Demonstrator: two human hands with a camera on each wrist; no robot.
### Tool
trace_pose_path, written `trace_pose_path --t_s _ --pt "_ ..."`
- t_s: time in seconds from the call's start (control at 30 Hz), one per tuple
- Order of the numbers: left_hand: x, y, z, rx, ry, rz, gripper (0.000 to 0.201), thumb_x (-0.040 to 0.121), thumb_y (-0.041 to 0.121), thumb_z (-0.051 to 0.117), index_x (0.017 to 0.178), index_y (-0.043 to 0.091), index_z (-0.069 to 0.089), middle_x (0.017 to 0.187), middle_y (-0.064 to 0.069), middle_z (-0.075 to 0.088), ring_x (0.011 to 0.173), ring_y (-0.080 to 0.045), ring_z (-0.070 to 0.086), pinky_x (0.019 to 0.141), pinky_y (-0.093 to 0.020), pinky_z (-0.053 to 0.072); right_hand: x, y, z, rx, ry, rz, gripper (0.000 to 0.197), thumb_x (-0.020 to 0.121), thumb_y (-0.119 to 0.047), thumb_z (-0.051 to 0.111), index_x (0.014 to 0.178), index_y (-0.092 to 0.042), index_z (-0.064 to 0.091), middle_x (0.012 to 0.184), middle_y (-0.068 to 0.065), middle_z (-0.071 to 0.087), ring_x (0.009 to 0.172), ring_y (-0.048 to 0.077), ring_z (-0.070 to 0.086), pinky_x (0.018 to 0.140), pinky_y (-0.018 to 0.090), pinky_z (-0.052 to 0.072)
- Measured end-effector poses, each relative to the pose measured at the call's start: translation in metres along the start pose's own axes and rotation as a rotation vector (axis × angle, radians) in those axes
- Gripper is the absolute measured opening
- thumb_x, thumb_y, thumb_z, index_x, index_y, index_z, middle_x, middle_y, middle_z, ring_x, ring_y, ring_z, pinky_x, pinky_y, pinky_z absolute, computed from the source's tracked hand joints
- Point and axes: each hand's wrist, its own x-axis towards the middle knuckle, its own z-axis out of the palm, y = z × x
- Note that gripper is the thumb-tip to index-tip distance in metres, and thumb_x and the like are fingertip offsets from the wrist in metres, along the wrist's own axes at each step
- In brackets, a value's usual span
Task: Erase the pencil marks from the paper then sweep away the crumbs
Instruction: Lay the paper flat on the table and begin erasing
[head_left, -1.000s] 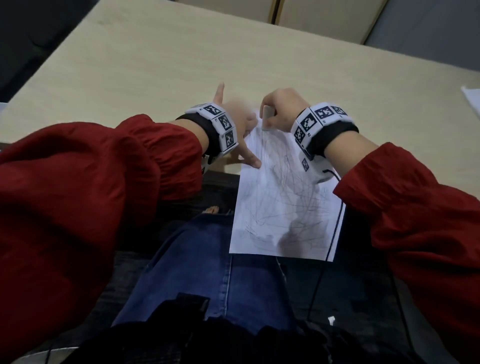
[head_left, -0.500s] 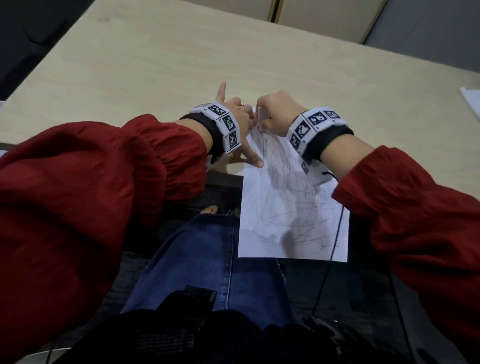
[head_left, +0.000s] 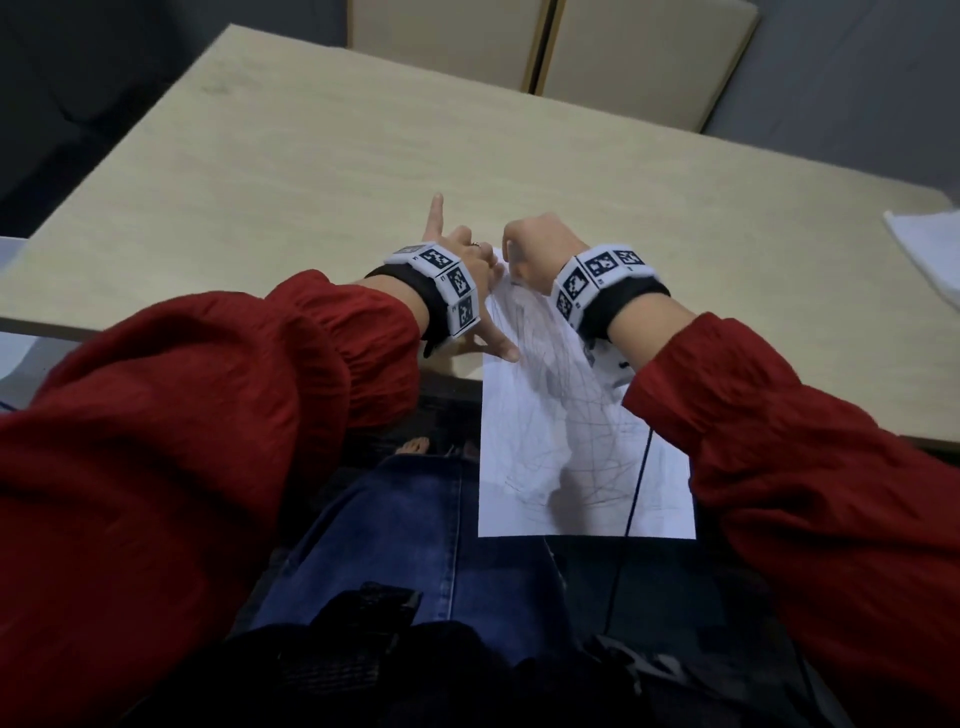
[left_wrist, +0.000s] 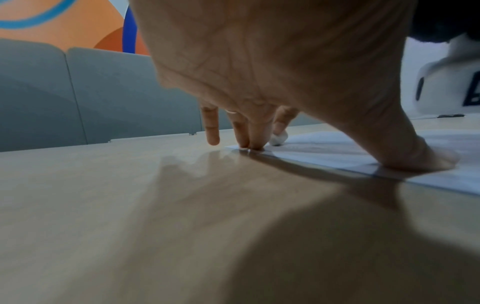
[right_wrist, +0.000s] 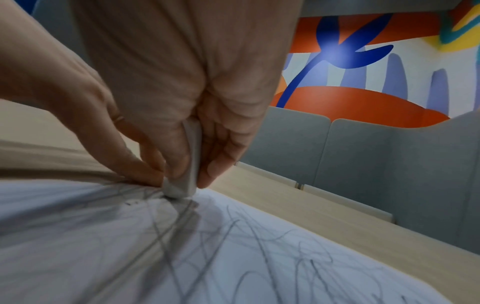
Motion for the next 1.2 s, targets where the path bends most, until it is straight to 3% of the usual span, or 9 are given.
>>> trace_pose_path --t_s 0.17,0.37,0.53,0.7,0.83,0.9,1.03,1.13,1.2 --pt "0.002 0.0 -0.001 0.016 -0.01 -0.008 0.114 0.051 0.102 0.031 0.133 0.026 0.053 0.132 0.001 0.051 0.124 -0.029 0.038 0.104 -0.073 -0.015 -0.015 0.003 0.005 -0.014 -0.099 -0.049 0.018 0.083 -0.004 0.062 0.1 -0.002 0.068 0.096 0.012 0.07 0.095 0.029 0.063 0.077 0.029 0.048" --pt "0.004 0.0 0.0 -0.001 0.009 -0.031 0.127 0.048 0.104 0.026 0.144 0.023 0.043 0.137 0.001 0.049 0.126 -0.029 0.038 0.104 -0.073 -0.014 0.004 0.007 0.001 0.054 -0.002 -0.014 0.019 0.085 -0.005 0.06 0.103 -0.002 0.066 0.102 0.017 0.068 0.1 0.034 0.06 0.084 0.041 0.051" --pt "0.006 -0.003 0.007 0.004 0.05 -0.027 0.129 0.047 0.105 0.022 0.141 0.019 0.045 0.136 -0.003 0.049 0.126 -0.03 0.038 0.105 -0.073 -0.013 -0.016 0.016 0.012 0.075 -0.077 -0.07 0.018 0.082 -0.005 0.061 0.099 -0.007 0.066 0.096 0.011 0.07 0.097 0.027 0.06 0.085 0.037 0.051" --pt "0.004 -0.004 0.008 -0.067 0.05 -0.027 0.135 0.043 0.106 0.018 0.149 0.022 0.034 0.144 -0.003 0.044 0.131 -0.029 0.035 0.108 -0.071 -0.012 0.002 0.012 0.003 0.133 0.042 -0.021 0.019 0.085 -0.004 0.057 0.102 -0.003 0.067 0.101 0.013 0.069 0.099 0.029 0.061 0.084 0.036 0.051" --pt "0.008 -0.002 0.002 0.012 -0.008 -0.065 0.136 0.041 0.106 0.023 0.139 0.014 0.045 0.138 -0.007 0.048 0.13 -0.031 0.036 0.108 -0.07 -0.012 -0.016 0.018 0.007 0.118 -0.058 -0.047 0.011 0.082 -0.007 0.064 0.091 -0.012 0.068 0.091 0.005 0.069 0.087 0.021 0.061 0.076 0.032 0.051" --pt "0.011 0.0 0.0 0.042 -0.001 -0.054 0.141 0.036 0.107 0.02 0.137 0.012 0.048 0.137 -0.009 0.048 0.131 -0.031 0.035 0.108 -0.069 -0.013 -0.03 0.035 0.007 0.113 -0.114 -0.041 0.012 0.082 -0.008 0.062 0.086 -0.019 0.066 0.084 -0.002 0.064 0.08 0.016 0.057 0.069 0.026 0.043" --pt "0.01 -0.002 -0.003 0.093 -0.05 -0.044 0.129 0.046 0.105 0.021 0.128 0.014 0.058 0.134 -0.01 0.05 0.133 -0.03 0.034 0.108 -0.066 -0.019 -0.042 0.072 0.007 0.101 -0.036 0.113 0.011 0.081 -0.006 0.068 0.091 -0.009 0.069 0.089 0.004 0.062 0.082 0.019 0.055 0.068 0.026 0.04" --pt "0.008 -0.001 -0.011 0.13 -0.065 -0.033 0.108 0.06 0.099 0.028 0.116 0.015 0.067 0.128 -0.01 0.054 0.128 -0.029 0.04 0.113 -0.061 -0.009 -0.039 0.083 0.01 0.116 0.027 0.186 0.021 0.072 -0.006 0.079 0.09 -0.005 0.068 0.091 0.008 0.062 0.087 0.024 0.059 0.07 0.028 0.045" --pt "0.01 0.002 -0.012 0.079 -0.071 -0.018 0.091 0.069 0.088 0.045 0.11 0.011 0.067 0.125 -0.008 0.056 0.123 -0.028 0.046 0.115 -0.056 0.014 -0.033 0.085 0.01 0.111 0.047 0.193 0.022 0.071 -0.005 0.08 0.087 -0.005 0.066 0.095 0.012 0.065 0.092 0.028 0.061 0.074 0.031 0.05"
